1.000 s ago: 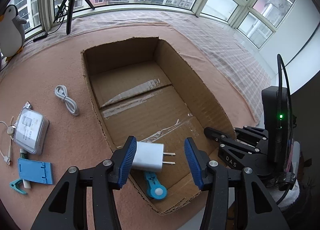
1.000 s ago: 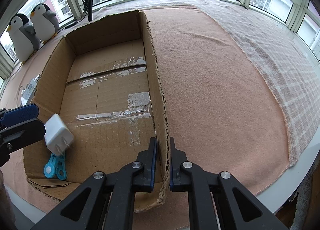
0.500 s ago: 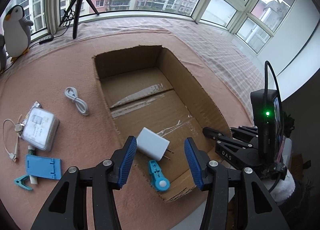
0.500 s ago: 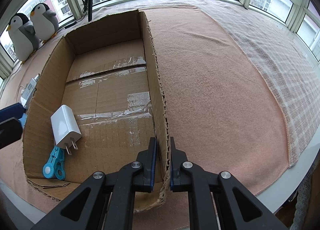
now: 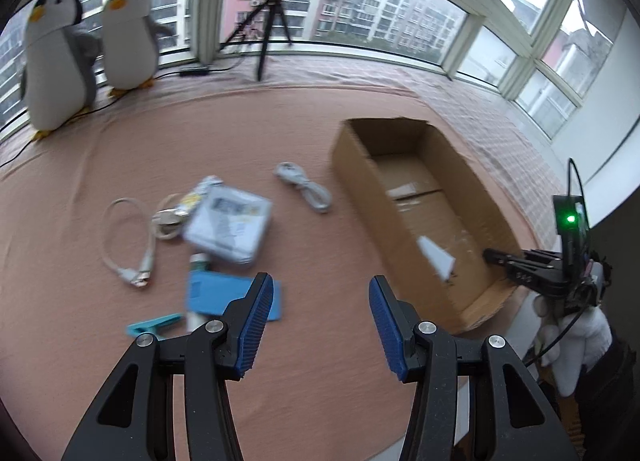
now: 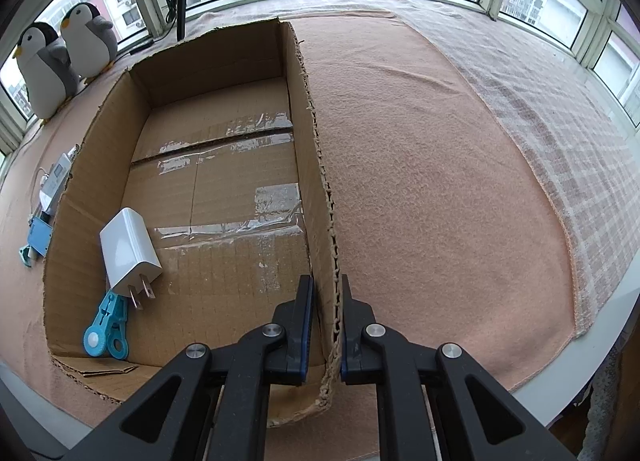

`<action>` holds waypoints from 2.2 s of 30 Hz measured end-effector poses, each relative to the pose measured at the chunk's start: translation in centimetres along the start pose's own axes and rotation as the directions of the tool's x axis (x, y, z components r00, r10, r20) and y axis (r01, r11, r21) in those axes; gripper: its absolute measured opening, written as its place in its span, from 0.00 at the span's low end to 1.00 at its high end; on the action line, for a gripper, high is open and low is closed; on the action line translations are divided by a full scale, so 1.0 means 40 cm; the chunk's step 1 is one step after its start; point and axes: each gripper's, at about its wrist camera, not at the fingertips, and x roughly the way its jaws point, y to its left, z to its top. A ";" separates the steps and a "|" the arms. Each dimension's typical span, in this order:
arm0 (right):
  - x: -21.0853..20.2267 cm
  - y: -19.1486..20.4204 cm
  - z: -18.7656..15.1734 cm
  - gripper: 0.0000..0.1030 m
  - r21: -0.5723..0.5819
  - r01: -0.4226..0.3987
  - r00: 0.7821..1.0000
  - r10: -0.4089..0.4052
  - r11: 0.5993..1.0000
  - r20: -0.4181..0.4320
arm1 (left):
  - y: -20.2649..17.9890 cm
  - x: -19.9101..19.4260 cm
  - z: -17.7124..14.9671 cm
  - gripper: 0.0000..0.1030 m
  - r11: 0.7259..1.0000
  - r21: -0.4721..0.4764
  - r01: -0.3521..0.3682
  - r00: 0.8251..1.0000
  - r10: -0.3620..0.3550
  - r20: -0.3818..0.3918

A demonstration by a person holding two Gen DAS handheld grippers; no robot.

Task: Organize rigid objects
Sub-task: 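Reach the left tool to the teal clothespin and grasp it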

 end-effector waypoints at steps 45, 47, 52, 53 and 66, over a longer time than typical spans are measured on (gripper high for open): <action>0.004 0.016 0.008 0.11 0.013 0.039 0.999 -0.039 0.999 -0.020 | 0.208 0.168 -0.090 0.30 0.902 0.422 -0.093 0.950 0.208 -0.234; 0.004 0.016 0.008 0.11 0.013 0.039 0.999 -0.038 0.999 -0.020 | 0.200 0.160 -0.101 0.29 0.905 0.413 -0.101 0.950 0.211 -0.230; 0.004 0.015 0.008 0.11 0.011 0.039 0.999 -0.039 0.999 -0.021 | 0.193 0.141 -0.125 0.19 0.916 0.386 -0.108 0.953 0.206 -0.222; 0.003 0.016 0.009 0.11 0.011 0.039 0.999 -0.039 0.999 -0.021 | 0.193 0.136 -0.131 0.18 0.919 0.378 -0.111 0.955 0.204 -0.217; 0.003 0.020 0.010 0.11 0.003 0.047 0.999 -0.046 0.999 -0.021 | 0.191 0.061 -0.201 0.17 0.982 0.185 -0.037 0.987 0.064 -0.146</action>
